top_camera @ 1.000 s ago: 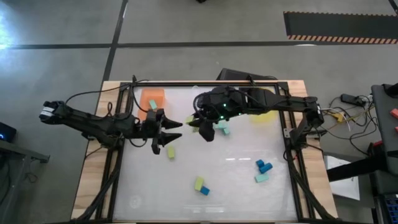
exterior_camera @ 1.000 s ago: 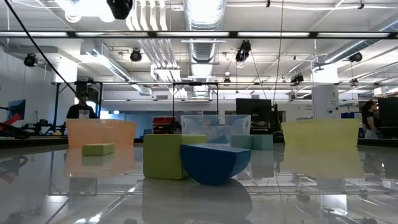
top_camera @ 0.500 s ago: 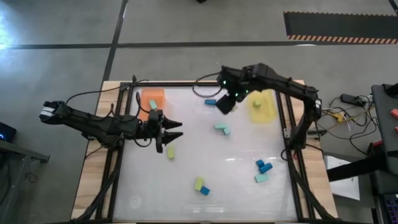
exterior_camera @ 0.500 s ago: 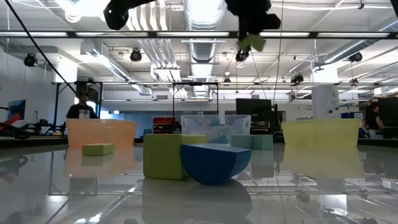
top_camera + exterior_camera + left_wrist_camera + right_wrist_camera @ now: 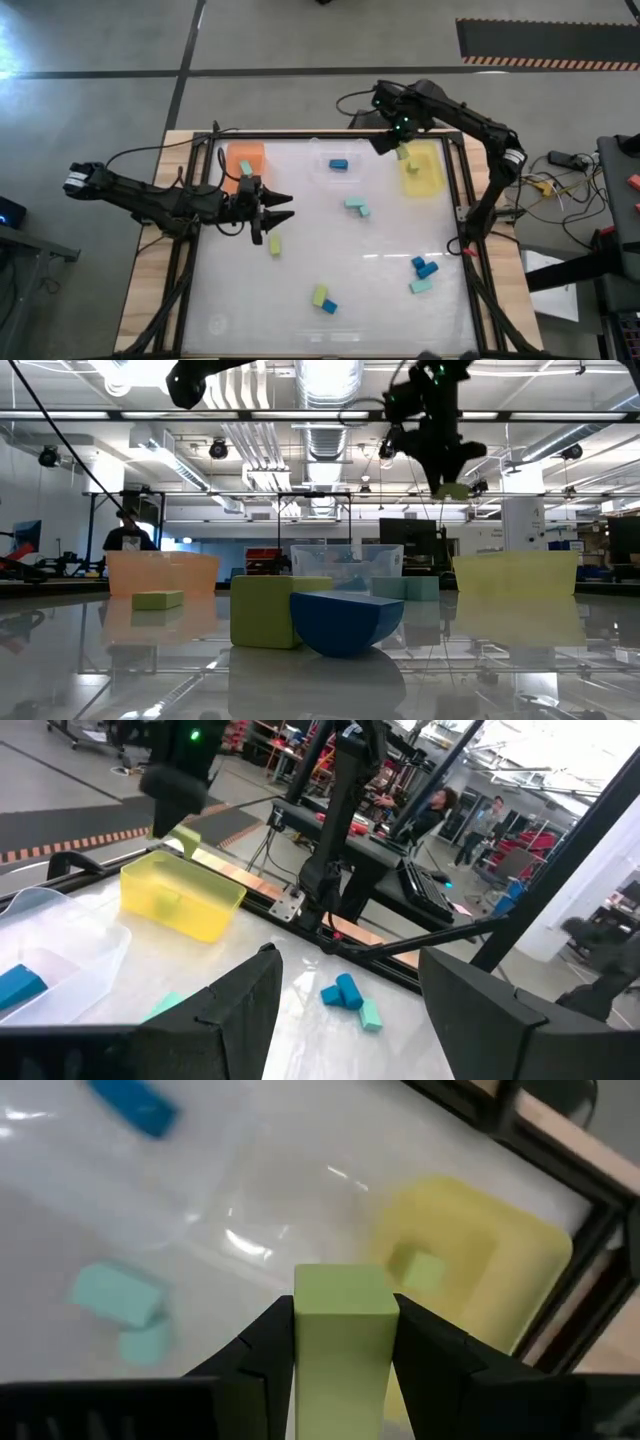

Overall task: Sort & place blocks by color
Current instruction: Put the green arch block into the yellow bin

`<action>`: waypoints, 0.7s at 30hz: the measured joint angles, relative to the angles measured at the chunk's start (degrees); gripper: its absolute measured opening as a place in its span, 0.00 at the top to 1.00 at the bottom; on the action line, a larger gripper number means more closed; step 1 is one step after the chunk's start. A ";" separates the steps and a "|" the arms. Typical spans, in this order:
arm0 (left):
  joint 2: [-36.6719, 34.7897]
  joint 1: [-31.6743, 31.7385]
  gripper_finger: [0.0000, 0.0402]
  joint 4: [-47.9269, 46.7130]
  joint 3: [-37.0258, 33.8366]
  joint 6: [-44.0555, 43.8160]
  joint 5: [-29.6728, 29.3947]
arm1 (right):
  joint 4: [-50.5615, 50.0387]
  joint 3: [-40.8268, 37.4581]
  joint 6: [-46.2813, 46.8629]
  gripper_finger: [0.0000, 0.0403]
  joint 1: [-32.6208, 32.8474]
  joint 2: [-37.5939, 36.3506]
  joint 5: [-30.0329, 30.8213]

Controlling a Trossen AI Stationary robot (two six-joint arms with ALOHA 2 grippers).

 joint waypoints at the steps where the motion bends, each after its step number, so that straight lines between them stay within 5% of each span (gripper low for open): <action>1: 0.00 0.00 0.45 0.00 0.00 -0.29 0.00 | 1.30 -2.12 0.00 0.69 -1.37 -0.57 -0.02; 12: 0.02 0.00 0.45 -0.02 0.02 -1.47 -0.04 | 8.66 -23.42 0.12 0.69 -14.43 -3.97 -0.43; 21: 0.02 0.00 0.45 -0.04 0.02 -1.49 -0.22 | 18.27 -30.35 0.28 0.69 -17.42 -3.97 -0.01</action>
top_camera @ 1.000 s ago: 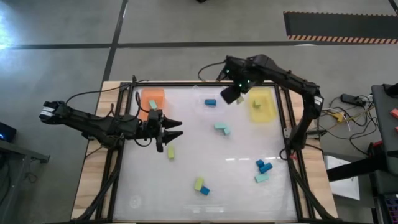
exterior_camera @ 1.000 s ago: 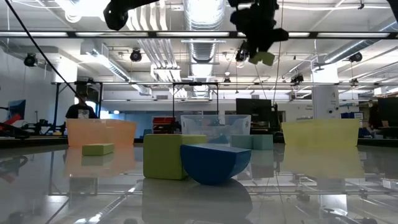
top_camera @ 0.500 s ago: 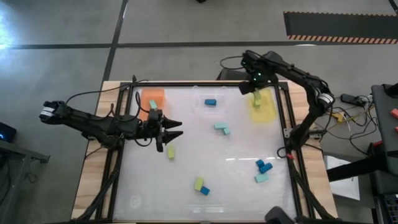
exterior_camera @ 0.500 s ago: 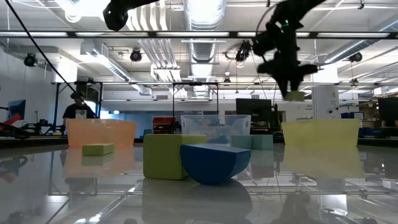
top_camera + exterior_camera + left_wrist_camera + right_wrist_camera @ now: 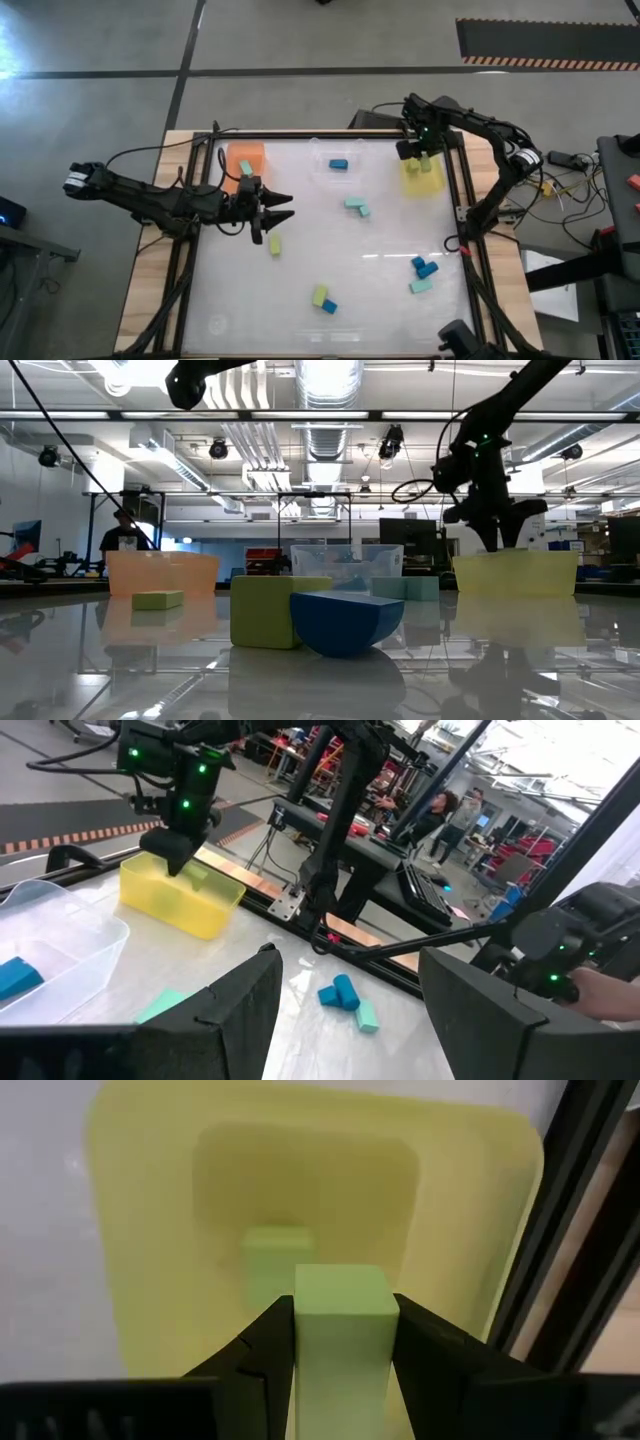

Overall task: Sort & place blocks by color
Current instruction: Put the green arch block into the yellow bin, then put the blue square block into the transparent bin

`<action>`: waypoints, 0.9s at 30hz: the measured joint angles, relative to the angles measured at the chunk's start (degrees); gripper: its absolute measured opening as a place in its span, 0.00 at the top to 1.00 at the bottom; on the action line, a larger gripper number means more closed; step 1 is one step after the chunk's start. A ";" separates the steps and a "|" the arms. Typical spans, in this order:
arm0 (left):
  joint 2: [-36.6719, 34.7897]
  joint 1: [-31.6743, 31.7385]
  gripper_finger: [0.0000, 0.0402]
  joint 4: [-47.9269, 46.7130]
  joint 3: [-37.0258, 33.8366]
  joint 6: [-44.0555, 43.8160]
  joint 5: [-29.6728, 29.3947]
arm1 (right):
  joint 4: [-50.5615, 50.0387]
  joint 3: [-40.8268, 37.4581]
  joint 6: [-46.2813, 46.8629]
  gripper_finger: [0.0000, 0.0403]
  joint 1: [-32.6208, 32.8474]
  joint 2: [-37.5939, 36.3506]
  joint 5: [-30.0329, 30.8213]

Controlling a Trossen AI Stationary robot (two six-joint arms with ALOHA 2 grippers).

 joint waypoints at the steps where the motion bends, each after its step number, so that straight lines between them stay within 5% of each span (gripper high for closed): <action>1: 0.00 0.00 0.45 -0.01 0.00 0.00 -0.04 | 0.57 -0.45 0.00 0.69 -0.19 0.00 0.02; 27: 0.00 0.00 0.45 -0.40 -0.11 -0.17 -0.30 | 2.66 -2.85 -0.36 0.54 -0.49 -1.80 -0.57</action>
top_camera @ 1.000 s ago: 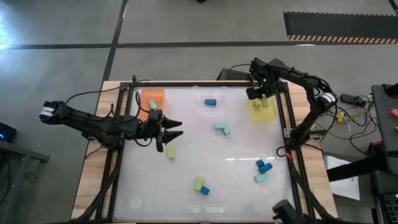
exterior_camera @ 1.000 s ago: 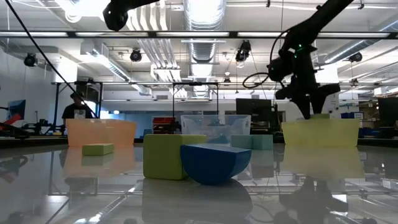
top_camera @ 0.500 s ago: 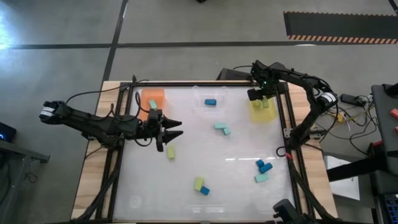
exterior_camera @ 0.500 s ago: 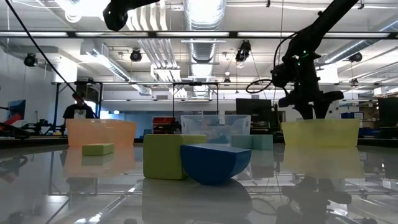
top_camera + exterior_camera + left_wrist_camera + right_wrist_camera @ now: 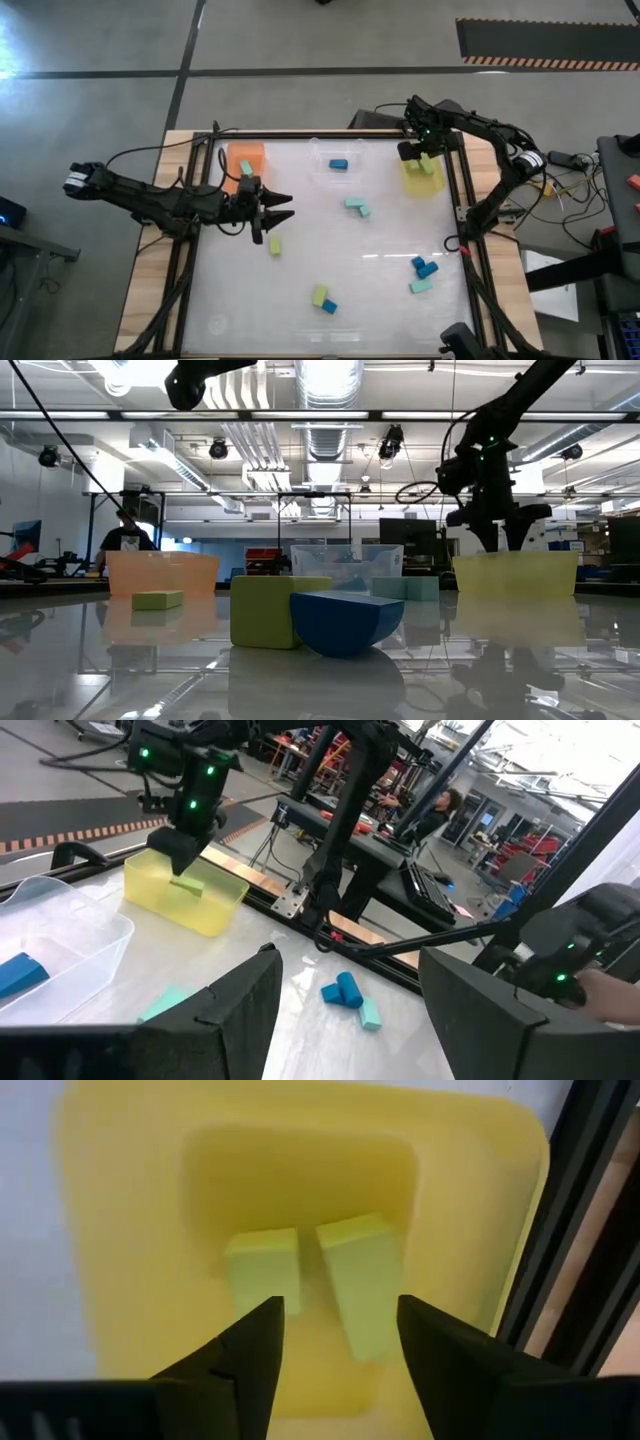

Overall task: Sort & place blocks by color
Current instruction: Put the blue square block into the transparent bin

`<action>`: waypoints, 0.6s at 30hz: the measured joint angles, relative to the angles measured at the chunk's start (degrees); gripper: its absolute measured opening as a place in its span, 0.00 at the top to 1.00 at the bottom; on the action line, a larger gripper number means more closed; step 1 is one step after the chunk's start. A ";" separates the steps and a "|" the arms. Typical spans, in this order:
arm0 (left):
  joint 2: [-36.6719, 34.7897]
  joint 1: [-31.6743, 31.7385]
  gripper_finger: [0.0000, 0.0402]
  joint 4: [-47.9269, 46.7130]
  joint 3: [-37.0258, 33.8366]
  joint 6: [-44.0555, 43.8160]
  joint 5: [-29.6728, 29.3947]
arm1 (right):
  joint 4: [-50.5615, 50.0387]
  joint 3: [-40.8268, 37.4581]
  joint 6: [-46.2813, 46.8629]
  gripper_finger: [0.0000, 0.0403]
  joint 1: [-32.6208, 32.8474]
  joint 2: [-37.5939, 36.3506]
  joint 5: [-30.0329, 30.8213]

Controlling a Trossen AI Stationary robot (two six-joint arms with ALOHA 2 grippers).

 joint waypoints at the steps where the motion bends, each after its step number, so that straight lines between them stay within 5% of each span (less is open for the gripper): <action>1: 0.02 0.00 0.45 0.00 0.00 0.00 0.01 | -0.45 0.40 0.30 0.54 0.15 -0.61 -0.60; 10: 0.02 0.75 0.45 -7.19 -0.03 -7.22 -1.28 | -1.70 3.43 4.52 0.58 4.58 -10.54 -10.27; 18: 0.02 1.14 0.45 -10.60 -0.17 -10.47 -1.28 | -1.88 3.28 14.08 0.62 15.77 -19.34 -14.16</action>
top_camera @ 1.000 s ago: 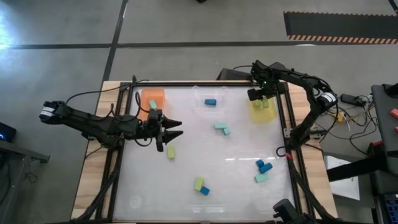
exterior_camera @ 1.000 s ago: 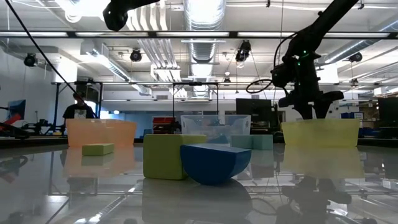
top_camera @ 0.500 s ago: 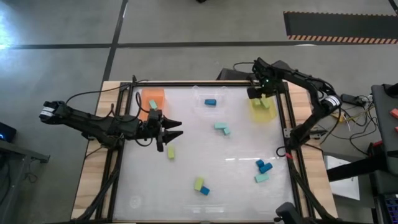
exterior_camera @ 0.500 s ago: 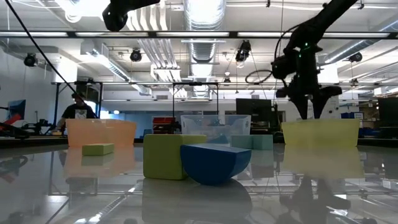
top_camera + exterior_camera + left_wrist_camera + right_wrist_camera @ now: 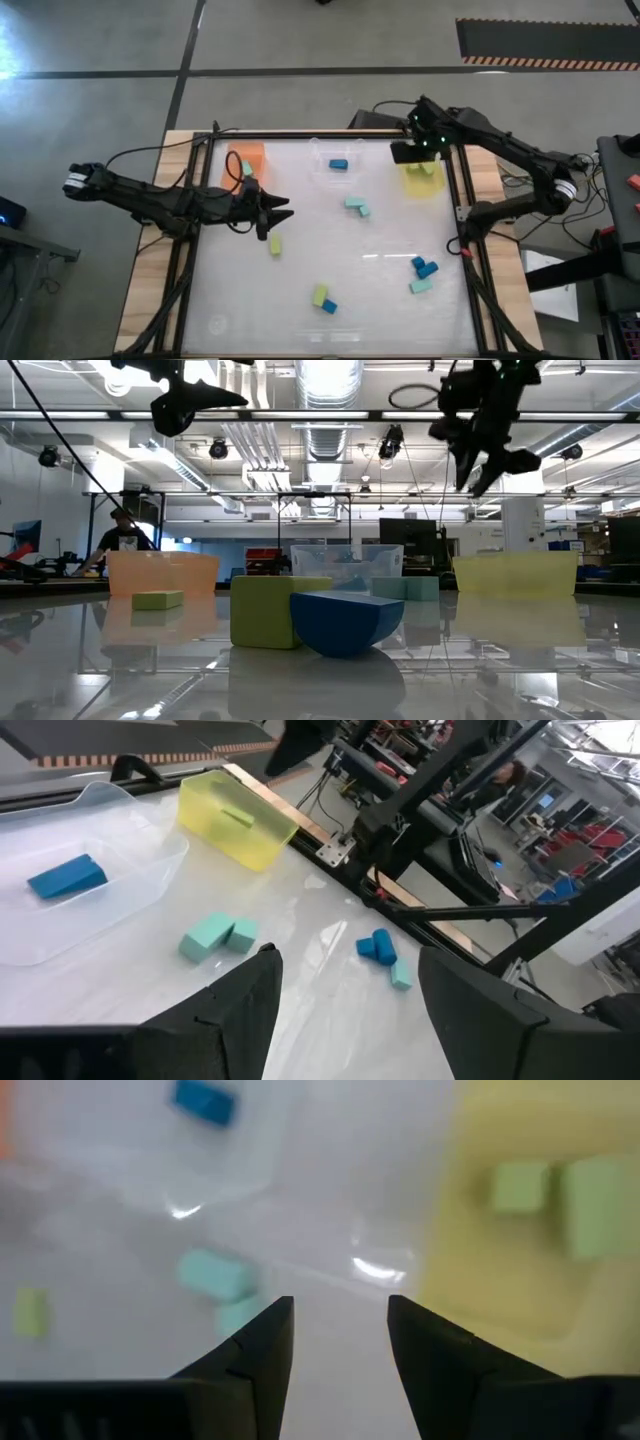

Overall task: Sort & place blocks by color
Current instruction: Put the blue square block into the transparent bin

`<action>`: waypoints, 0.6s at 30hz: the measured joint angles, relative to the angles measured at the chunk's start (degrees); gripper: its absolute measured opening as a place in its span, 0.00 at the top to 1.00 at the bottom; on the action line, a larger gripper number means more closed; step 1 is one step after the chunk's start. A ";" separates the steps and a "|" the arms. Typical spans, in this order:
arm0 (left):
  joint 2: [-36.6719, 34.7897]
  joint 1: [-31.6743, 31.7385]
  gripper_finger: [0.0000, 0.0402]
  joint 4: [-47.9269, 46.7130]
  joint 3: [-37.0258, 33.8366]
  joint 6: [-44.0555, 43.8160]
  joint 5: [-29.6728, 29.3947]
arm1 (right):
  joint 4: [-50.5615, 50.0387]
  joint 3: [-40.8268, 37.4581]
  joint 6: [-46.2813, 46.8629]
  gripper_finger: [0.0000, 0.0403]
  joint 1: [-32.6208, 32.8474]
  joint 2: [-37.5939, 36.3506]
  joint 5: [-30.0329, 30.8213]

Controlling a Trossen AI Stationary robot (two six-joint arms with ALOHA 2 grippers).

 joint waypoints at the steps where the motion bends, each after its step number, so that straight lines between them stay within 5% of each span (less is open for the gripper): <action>1: 0.00 0.03 0.45 0.00 0.02 0.00 0.00 | 0.03 0.00 1.05 0.63 1.78 -0.63 -0.38; 18: 0.00 1.38 0.45 0.07 0.04 0.62 0.00 | 0.11 -2.13 21.73 0.64 33.69 0.70 -0.33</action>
